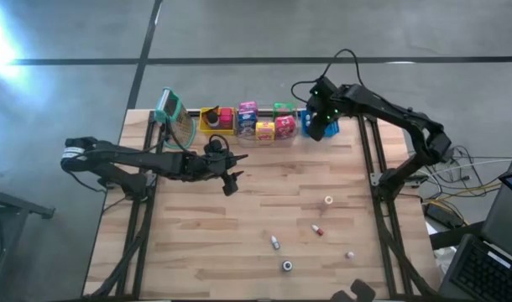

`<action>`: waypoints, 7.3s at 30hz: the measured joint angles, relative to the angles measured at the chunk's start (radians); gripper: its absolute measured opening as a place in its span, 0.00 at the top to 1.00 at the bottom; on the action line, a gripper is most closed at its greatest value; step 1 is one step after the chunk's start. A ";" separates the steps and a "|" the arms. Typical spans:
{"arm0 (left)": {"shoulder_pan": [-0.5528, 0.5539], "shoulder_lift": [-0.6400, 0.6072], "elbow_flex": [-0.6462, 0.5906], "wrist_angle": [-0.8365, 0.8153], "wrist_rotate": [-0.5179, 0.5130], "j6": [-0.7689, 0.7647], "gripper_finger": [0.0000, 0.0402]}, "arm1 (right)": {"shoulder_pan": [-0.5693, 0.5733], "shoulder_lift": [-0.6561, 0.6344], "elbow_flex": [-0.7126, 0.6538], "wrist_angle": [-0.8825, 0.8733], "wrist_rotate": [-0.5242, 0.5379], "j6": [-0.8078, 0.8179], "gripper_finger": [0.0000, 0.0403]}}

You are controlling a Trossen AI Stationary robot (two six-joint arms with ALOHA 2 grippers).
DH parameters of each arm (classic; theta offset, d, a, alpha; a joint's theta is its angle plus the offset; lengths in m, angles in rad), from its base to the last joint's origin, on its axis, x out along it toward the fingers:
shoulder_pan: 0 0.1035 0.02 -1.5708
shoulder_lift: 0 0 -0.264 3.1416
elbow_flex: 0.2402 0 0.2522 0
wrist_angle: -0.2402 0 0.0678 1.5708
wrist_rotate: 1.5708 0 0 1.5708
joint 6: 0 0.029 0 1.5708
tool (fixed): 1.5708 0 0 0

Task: Pick & Place Kitchen Items
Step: Put the top blue bottle into the blue bin, then put the right orange bottle into the blue bin

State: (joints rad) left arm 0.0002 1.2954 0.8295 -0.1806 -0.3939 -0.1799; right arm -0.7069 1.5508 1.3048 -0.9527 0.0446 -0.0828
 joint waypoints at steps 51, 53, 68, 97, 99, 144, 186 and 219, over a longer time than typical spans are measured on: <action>0.000 0.000 0.000 0.000 0.000 0.000 0.39 | -0.055 0.192 -0.119 0.291 -0.004 0.091 0.83; 0.000 0.000 0.000 0.000 0.000 0.000 0.39 | -0.055 0.192 -0.133 0.312 -0.016 0.095 0.84; 0.000 0.000 0.000 0.000 0.000 0.000 0.39 | -0.055 0.305 -0.111 0.336 -0.050 0.080 0.83; 0.000 0.000 0.000 0.000 0.000 0.000 0.39 | -0.028 0.108 -0.064 0.182 -0.020 0.030 0.61; 0.000 0.000 0.000 0.000 0.000 0.000 0.39 | -0.012 0.052 -0.047 0.125 -0.021 0.030 0.62; 0.000 0.000 0.000 0.000 0.000 0.000 0.39 | 1.611 -0.168 -0.192 -0.301 0.038 1.741 0.63; 0.000 0.000 0.000 0.000 0.000 0.000 0.39 | 1.700 0.081 -0.273 0.006 -0.023 1.797 0.60; 0.000 0.000 0.000 0.000 0.000 0.000 0.39 | 1.699 0.079 -0.374 0.129 -0.015 1.781 0.65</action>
State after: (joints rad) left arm 0.0003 1.2953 0.8295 -0.1808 -0.3939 -0.1799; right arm 0.9924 1.6302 0.9306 -0.8234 0.0299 1.6978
